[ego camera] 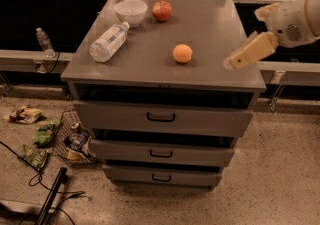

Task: Move orange near blue plastic bottle

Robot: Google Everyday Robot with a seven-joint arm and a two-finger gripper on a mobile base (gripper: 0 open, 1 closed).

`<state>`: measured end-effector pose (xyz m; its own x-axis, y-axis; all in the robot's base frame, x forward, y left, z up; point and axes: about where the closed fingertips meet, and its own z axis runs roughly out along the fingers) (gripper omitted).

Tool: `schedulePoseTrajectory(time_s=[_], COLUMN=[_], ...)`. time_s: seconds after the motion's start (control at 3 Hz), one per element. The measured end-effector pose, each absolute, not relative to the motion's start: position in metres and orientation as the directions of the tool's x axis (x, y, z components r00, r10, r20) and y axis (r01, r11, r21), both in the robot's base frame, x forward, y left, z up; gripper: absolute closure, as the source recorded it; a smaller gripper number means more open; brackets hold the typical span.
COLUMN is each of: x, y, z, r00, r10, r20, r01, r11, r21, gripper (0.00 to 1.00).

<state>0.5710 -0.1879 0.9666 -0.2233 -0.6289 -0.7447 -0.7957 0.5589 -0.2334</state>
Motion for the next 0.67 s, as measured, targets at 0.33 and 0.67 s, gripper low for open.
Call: schedulePoseTrajectory(time_s=[0.33,0.67], x=[0.6216,0.6297], y=[-0.1709,-0.1712], z=[0.9708,0.9713], r00=[-0.138,-0.129], r10=[-0.555,-0.545], r20=[-0.820,-0.828], r01=[-0.767,-0.755], r11=[0.584,0.596], r21=[-0.266,-0.274], gripper=[0.00,0.00])
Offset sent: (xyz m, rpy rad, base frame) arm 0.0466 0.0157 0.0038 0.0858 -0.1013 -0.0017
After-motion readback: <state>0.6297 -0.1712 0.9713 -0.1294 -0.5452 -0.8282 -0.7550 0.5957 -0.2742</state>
